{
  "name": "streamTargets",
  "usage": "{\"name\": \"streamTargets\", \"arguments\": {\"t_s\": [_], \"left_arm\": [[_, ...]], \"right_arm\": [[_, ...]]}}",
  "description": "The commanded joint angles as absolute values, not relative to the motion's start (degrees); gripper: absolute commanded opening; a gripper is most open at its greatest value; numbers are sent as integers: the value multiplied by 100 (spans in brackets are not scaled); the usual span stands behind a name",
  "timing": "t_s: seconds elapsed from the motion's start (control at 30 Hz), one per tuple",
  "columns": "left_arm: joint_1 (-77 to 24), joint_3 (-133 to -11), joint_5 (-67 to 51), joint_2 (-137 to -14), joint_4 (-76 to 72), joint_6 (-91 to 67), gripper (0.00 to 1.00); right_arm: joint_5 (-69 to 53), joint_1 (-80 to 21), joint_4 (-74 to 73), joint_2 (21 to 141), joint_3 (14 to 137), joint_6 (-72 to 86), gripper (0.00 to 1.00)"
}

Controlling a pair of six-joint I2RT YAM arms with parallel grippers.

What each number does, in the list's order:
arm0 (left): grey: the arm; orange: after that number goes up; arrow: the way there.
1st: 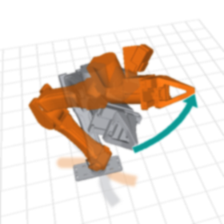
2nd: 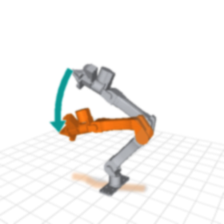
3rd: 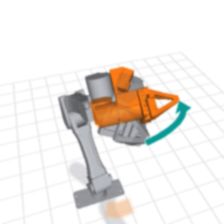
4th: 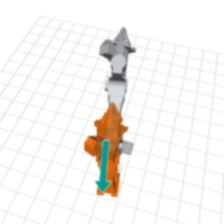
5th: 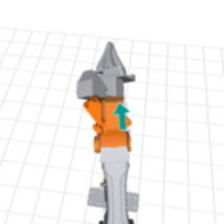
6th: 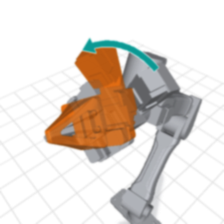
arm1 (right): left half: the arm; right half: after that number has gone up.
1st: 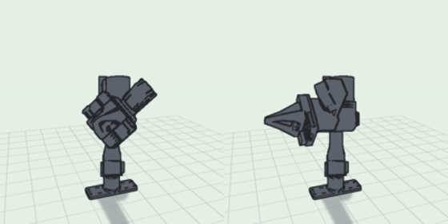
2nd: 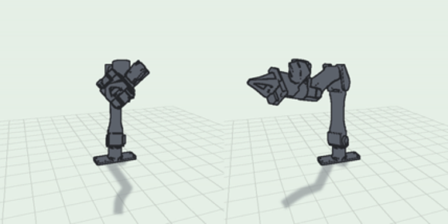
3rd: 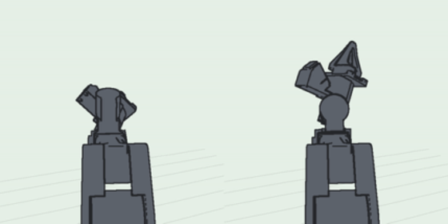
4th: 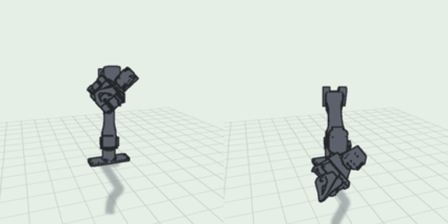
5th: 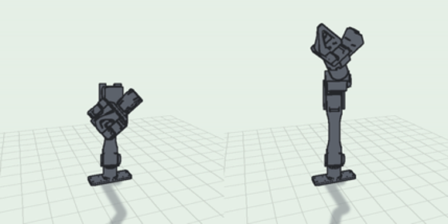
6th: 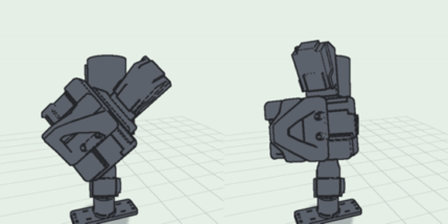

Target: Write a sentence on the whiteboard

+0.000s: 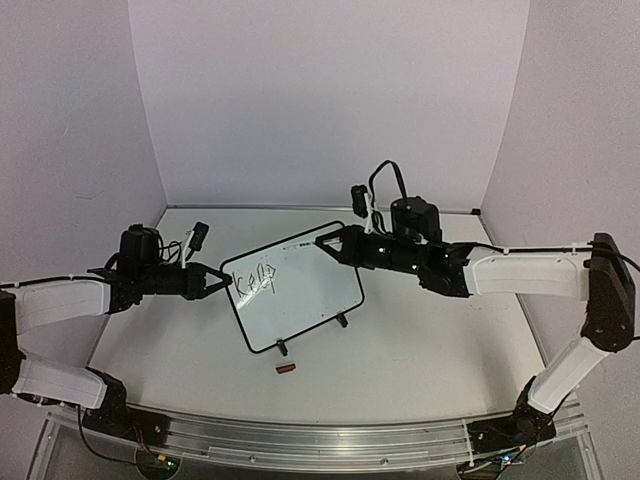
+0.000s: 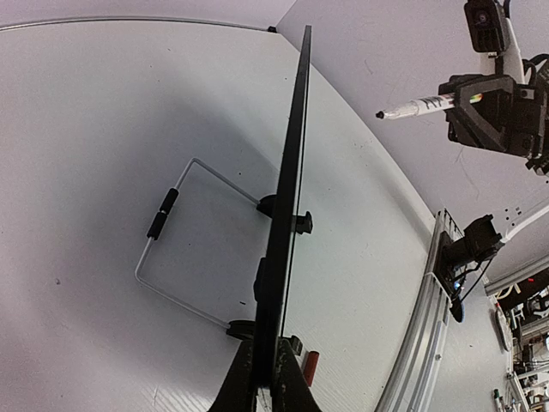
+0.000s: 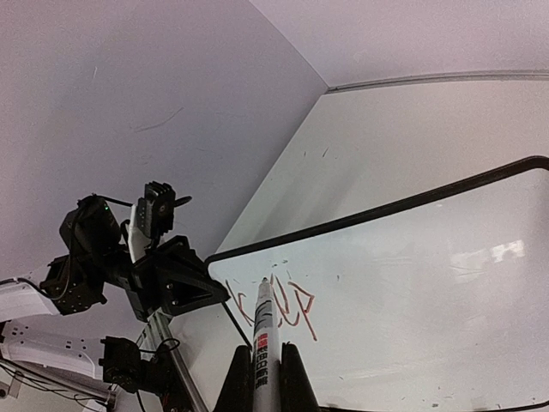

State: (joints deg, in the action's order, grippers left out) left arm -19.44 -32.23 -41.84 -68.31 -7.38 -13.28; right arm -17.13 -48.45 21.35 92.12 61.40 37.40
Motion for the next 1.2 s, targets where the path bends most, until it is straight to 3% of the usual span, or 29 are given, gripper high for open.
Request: {"name": "streamTargets", "arguments": {"t_s": [0.0, 0.67, 1.17], "left_arm": [[-1899, -3393, -3744, -6757, -566, -1055, 0], [-1899, -3419, -3744, -6785, -547, -1051, 0], [-1904, -3401, -3718, -6761, -543, -1039, 0]], "right_arm": [[-1589, -4764, 2123, 9342, 6094, 3664, 0], [-1874, -4737, 2118, 9905, 6428, 3683, 0], [-1365, -4677, 1939, 9711, 6239, 3714, 0]]}}
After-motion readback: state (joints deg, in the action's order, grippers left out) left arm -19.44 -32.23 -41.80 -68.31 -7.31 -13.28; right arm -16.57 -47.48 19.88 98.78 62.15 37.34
